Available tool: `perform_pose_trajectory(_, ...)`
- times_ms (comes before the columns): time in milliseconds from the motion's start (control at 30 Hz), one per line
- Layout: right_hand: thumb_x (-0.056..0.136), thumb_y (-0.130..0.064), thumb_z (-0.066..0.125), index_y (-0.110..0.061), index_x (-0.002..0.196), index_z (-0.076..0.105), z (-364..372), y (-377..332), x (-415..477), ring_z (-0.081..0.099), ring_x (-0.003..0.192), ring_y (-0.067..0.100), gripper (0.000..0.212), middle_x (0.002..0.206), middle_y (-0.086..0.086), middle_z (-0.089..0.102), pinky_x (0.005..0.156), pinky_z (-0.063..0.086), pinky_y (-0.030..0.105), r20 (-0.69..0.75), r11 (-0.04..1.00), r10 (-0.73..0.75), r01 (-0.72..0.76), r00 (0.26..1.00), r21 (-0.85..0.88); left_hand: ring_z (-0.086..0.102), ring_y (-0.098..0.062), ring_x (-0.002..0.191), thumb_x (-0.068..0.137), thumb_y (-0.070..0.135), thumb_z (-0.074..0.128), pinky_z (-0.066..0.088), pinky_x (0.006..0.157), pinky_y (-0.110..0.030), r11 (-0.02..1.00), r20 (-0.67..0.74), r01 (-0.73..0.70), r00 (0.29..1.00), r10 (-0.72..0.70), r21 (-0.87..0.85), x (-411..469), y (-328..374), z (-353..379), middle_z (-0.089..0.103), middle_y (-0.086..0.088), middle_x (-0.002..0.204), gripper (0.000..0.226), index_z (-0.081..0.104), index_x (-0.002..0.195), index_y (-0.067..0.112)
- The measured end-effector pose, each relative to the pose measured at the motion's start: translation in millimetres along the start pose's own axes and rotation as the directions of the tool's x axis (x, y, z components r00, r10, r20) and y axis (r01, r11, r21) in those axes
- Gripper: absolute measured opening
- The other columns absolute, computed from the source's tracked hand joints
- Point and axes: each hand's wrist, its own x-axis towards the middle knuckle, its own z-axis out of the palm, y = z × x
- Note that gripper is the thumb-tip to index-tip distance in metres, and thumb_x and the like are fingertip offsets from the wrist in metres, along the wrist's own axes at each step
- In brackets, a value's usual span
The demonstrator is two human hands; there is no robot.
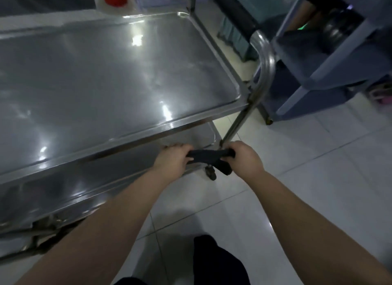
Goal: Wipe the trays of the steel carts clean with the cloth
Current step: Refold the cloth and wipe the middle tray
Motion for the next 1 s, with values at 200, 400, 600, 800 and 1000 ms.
perform_pose_trajectory(200, 0.088, -0.022, 0.066, -0.029, 0.085, 0.059, -148.3, 15.4, -63.4, 0.056, 0.082, 0.017, 0.011, 0.086, -0.005, 0.06, 0.069, 0.047, 0.032, -0.011, 0.991, 0.106, -0.105, 0.994, 0.083, 0.06, -0.024, 0.094, 0.094, 0.031, 0.056, 0.048, 0.077, -0.036, 0.978, -0.004, -0.193, 0.981, 0.193, -0.076, 8.4, 122.0, -87.7, 0.069, -0.003, 0.1, 0.023, 0.067, 0.112, 0.021)
perform_pose_trajectory(400, 0.088, -0.028, 0.069, -0.046, 0.077, 0.055, -327.9, 2.7, -99.8, 0.055, 0.08, -0.002, 0.025, 0.081, -0.022, 0.059, 0.062, 0.037, 0.018, -0.123, 0.987, 0.053, -0.034, 0.991, 0.154, 0.061, -0.013, 0.086, 0.09, 0.037, 0.062, 0.048, 0.073, -0.03, 0.936, -0.102, -0.351, 0.933, 0.346, -0.026, 39.1, 243.0, -236.1, 0.07, 0.011, 0.093, 0.017, 0.069, 0.104, 0.03)
perform_pose_trajectory(600, 0.084, -0.03, 0.074, -0.04, 0.071, 0.055, -470.8, -50.1, -74.8, 0.058, 0.078, 0.012, 0.025, 0.074, -0.014, 0.06, 0.066, 0.041, 0.031, -0.325, 0.972, -0.162, 0.207, 0.932, 0.108, 0.061, -0.013, 0.093, 0.089, 0.039, 0.065, 0.04, 0.073, -0.026, 0.949, -0.251, -0.308, 0.915, 0.315, 0.07, 72.0, 306.4, -368.3, 0.069, 0.011, 0.097, 0.017, 0.067, 0.103, 0.031)
perform_pose_trajectory(800, 0.086, -0.032, 0.072, -0.023, 0.084, 0.065, -565.7, -141.3, -15.1, 0.057, 0.082, 0.015, 0.011, 0.081, -0.007, 0.063, 0.069, 0.045, 0.034, -0.519, 0.897, -0.381, 0.442, 0.765, -0.008, 0.059, -0.014, 0.089, 0.091, 0.039, 0.064, 0.043, 0.07, -0.03, 0.953, -0.475, -0.219, 0.829, 0.295, 0.209, 75.8, 321.5, -505.8, 0.064, 0.011, 0.091, 0.017, 0.067, 0.104, 0.028)
perform_pose_trajectory(1000, 0.093, -0.035, 0.063, -0.029, 0.084, 0.057, -609.4, -244.3, 60.6, 0.057, 0.083, 0.021, 0.012, 0.084, -0.005, 0.061, 0.067, 0.048, 0.038, -0.511, 0.788, -0.572, 0.602, 0.642, -0.127, 0.061, -0.026, 0.089, 0.094, 0.041, 0.059, 0.045, 0.068, -0.036, 0.881, -0.59, -0.02, 0.735, 0.333, 0.473, 72.8, 294.9, -620.1, 0.069, -0.002, 0.098, 0.025, 0.065, 0.112, 0.025)
